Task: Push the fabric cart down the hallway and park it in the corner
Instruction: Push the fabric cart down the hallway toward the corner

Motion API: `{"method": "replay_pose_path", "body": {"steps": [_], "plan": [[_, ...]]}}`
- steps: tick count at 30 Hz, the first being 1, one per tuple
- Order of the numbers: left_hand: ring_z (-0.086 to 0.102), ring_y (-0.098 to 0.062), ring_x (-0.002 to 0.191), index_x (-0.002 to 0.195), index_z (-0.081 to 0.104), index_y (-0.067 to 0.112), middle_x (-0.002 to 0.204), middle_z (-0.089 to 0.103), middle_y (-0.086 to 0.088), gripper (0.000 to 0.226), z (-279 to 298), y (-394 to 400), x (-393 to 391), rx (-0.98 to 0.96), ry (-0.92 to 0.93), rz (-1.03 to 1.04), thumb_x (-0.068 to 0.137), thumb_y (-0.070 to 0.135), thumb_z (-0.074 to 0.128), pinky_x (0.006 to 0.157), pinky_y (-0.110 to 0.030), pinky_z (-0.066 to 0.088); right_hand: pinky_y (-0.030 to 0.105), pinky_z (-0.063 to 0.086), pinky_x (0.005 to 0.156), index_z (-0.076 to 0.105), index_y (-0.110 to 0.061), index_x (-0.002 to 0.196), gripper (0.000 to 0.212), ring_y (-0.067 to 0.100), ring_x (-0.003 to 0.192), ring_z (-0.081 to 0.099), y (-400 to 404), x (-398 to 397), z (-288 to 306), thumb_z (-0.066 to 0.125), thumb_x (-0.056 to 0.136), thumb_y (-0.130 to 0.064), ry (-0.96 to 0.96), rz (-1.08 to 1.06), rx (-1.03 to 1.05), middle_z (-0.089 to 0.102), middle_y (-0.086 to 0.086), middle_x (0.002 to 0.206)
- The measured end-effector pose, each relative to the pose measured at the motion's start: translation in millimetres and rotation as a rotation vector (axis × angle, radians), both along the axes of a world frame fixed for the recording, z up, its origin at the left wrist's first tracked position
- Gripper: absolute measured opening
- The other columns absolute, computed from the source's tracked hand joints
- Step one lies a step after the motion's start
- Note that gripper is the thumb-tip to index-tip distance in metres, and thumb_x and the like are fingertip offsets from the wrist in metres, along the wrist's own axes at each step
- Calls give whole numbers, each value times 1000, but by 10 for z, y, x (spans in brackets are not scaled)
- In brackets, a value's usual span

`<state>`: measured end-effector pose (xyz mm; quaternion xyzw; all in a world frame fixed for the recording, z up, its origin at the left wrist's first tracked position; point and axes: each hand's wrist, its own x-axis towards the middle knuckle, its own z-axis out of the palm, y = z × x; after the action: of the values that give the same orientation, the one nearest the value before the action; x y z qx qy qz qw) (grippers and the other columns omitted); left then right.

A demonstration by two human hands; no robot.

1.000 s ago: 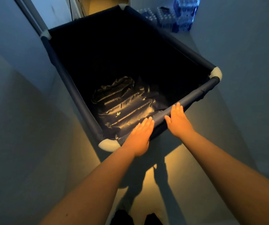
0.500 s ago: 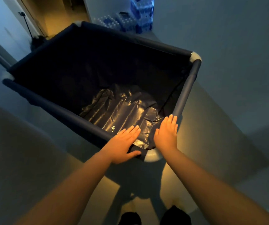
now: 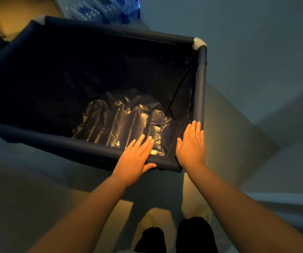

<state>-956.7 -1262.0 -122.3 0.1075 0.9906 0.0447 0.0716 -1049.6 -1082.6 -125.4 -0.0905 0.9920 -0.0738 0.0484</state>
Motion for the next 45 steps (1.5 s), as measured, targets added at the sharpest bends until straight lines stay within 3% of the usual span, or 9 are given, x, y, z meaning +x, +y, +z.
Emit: {"method": "replay_pose_path", "body": {"steps": [3,10,15,21,28,33,37,42,45], "plan": [[23,-31,140,143,23,7,151,31,-10,74,16,161,-5,7,45,2,88,52,45,113,-43,22,39,2,118,11,0,145,63,28,145,-1,150,-73,-29,37,93,-24,12,15,2,9,17,157],[35,-32,134,139,34,5,144,43,-10,73,-6,769,-74,-9,70,27,85,53,48,108,-43,31,39,2,118,15,1,144,59,27,145,1,681,-265,-38,36,93,-20,27,65,20,11,17,156],[32,-31,136,141,27,5,146,40,-10,72,-55,1236,-156,-32,99,-1,88,51,46,110,-41,28,40,2,118,13,1,144,60,27,145,1,1103,-367,-38,33,96,-29,10,71,40,9,19,156],[13,-29,142,144,10,6,153,24,-10,69,-53,1746,-281,-36,74,-55,94,48,32,114,-39,8,39,0,118,14,2,144,60,27,145,2,1579,-349,-65,30,97,-31,-7,61,73,9,19,156],[37,-25,133,140,31,11,144,43,-6,64,-4,2124,-382,-100,130,-265,89,42,54,108,-38,35,38,-2,117,12,2,144,59,25,145,-1,2200,-571,-55,27,97,-29,-28,101,151,6,16,157],[36,-24,134,142,21,10,147,39,-6,64,-24,2156,-480,-135,130,-388,91,33,52,109,-36,28,38,-1,118,9,-1,145,58,21,145,-5,2578,-760,-45,24,97,-30,-36,87,205,2,11,158],[34,-26,135,142,24,9,148,37,-9,52,14,2271,-650,-78,83,-447,96,32,31,110,-38,26,39,2,119,9,-1,145,58,21,145,-5,2855,-904,0,25,97,-29,-46,78,218,1,10,158],[31,-25,137,142,25,6,148,35,-10,56,-24,2630,-818,-51,90,-467,95,32,43,111,-36,24,40,4,119,10,-1,145,57,21,145,-4,3151,-1052,45,23,97,-30,-53,46,200,3,10,158],[14,-25,142,143,5,7,154,16,-10,57,-73,2813,-911,-1,43,-494,99,32,31,115,-37,17,41,3,119,11,0,145,57,22,145,-3,3293,-1115,67,24,97,-29,-57,-1,174,3,12,158]]}}
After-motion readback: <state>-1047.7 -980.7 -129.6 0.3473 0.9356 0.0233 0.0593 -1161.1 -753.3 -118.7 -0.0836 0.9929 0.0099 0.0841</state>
